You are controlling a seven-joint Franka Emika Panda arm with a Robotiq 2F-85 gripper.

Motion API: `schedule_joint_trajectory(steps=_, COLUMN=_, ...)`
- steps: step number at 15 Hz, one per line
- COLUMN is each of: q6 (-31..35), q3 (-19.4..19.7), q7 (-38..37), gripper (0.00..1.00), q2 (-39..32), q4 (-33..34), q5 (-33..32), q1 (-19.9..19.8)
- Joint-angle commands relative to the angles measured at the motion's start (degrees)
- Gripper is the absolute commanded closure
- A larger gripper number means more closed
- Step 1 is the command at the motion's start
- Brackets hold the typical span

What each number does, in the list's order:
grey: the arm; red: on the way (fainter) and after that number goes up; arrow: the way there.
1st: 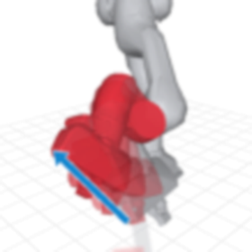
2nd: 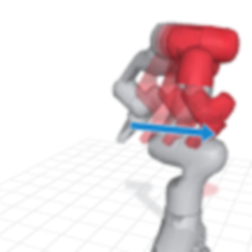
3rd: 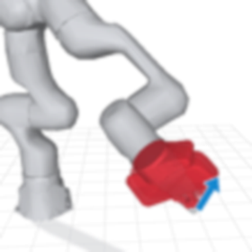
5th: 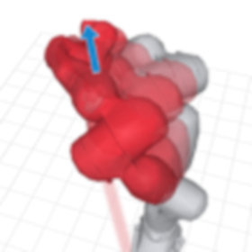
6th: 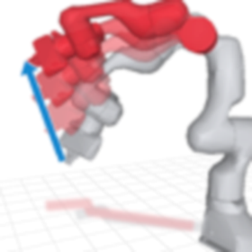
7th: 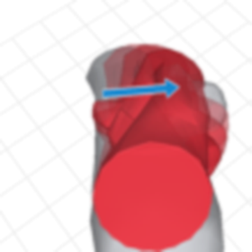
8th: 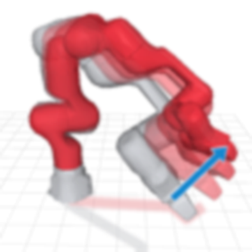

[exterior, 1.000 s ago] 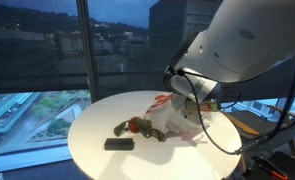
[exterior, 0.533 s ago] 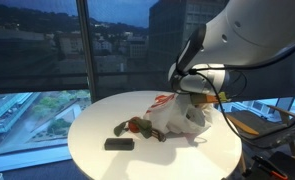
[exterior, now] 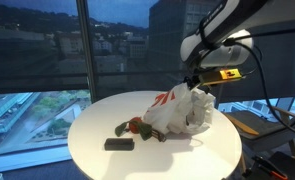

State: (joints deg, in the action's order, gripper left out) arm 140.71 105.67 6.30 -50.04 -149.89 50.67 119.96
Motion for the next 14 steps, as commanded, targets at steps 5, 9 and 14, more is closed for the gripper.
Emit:
schedule_joint_trajectory(steps=5, q6=-14.81, q3=18.2, q7=0.02, gripper=0.0, q2=-1.64, q4=0.56, q5=-3.58, q1=15.01)
schedule_joint_trajectory(steps=9, q6=-17.28, q3=20.87, q7=5.46, gripper=0.0, q2=-1.41, q4=1.21, q5=0.64, q1=18.73)
schedule_joint_trajectory(steps=14, q6=-16.9, q3=21.11, q7=14.46, gripper=0.0, q2=-0.92, q4=3.07, q5=10.6, q1=20.34)
